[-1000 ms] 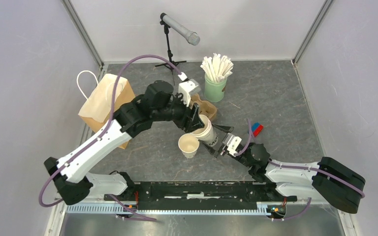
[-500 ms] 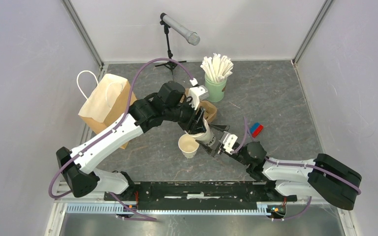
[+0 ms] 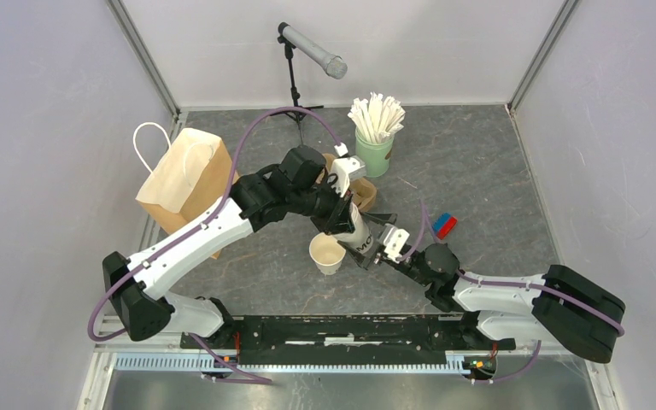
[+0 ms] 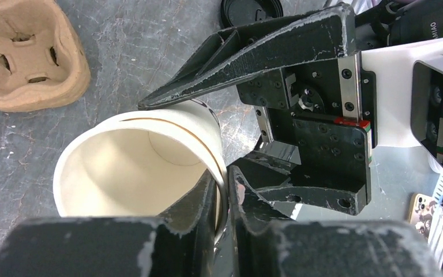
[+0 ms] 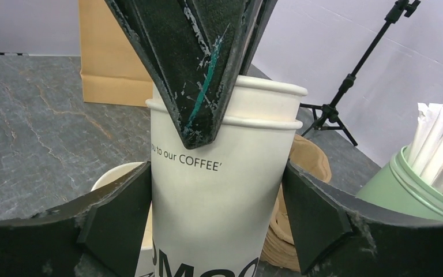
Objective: Pack the takeout coffee
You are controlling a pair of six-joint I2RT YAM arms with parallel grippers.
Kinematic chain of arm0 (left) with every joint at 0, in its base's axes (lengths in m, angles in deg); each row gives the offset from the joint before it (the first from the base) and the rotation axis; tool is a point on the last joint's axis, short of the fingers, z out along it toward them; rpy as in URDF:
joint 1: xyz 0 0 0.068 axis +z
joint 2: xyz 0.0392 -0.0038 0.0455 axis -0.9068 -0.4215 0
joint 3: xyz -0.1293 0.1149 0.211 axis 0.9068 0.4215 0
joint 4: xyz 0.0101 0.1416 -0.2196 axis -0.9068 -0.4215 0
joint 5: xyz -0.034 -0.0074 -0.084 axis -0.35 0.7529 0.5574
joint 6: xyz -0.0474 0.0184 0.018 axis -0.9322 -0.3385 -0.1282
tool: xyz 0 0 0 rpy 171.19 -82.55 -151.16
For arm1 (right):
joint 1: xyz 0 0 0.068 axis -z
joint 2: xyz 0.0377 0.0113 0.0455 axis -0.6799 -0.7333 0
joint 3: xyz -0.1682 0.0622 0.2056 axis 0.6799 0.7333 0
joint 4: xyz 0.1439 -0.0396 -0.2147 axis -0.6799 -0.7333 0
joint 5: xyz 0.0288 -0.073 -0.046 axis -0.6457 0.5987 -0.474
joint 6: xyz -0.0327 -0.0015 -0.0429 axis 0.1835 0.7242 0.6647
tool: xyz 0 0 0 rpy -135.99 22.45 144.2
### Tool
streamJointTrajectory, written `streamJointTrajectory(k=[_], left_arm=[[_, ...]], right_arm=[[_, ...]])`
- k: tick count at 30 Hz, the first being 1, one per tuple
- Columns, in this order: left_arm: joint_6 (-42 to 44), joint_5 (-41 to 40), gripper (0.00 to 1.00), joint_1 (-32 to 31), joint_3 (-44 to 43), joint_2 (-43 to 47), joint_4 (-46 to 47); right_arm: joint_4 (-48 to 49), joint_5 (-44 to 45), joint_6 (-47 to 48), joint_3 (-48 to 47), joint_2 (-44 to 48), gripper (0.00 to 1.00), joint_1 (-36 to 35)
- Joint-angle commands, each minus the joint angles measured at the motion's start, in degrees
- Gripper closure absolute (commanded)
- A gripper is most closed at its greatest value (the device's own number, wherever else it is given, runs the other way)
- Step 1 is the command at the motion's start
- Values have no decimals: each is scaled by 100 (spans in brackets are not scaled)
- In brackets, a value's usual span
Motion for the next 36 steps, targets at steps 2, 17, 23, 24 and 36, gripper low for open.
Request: streamJointTrajectory(k=[2,17,23,24,36], left_arm=[[419,-820,86,13,-28,201,37],[207,-3128,86,1571,-731,-308,-556],[427,-3617,84,1929,-1487,-1353,-651],[444,-3701,84,1971,-1608,-1566,-694],[652,-3760,83,2169,-2052,-2811,-627]], right_arm=[[-50,373,-173,-203,126,3,-18],[-2511,541,-689,-58,1860,2,-22],[-3339,650,-926,-280,2428,2,-16],[-3430,649,-938,-296,2518,2,-19],[-4381,978,-1077,-564,3030,2,-17]])
